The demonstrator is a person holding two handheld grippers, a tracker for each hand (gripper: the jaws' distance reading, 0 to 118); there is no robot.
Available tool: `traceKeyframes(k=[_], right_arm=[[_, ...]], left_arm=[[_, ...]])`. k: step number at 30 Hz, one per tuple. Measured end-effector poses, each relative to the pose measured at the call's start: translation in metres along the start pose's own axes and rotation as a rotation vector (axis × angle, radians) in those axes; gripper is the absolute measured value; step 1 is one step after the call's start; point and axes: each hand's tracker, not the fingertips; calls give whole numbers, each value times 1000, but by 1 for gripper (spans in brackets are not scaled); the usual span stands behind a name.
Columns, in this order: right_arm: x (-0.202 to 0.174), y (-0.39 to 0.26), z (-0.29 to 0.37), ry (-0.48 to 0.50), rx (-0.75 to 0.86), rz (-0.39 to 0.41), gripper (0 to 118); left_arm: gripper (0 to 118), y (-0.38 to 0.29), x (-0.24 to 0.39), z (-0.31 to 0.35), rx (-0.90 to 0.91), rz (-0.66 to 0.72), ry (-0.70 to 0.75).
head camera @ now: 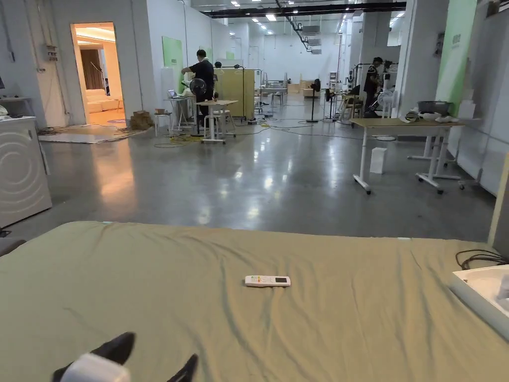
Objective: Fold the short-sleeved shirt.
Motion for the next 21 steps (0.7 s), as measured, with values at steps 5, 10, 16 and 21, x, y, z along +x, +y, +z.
traceKeyframes(k=[5,10,16,21], right_arm=[[-3,-2,10,27,-8,29,0],[-9,-7,20,25,-19,79,0],[-14,-8,26,2,-12,125,0],[-12,-6,27,3,-7,113,0]], left_arm=[[10,-12,-3,28,-15,70,-10],[1,-12,0,42,9,89,-20],[1,-8,14,43,-5,102,-59],[1,-8,18,39,-42,80,-101]])
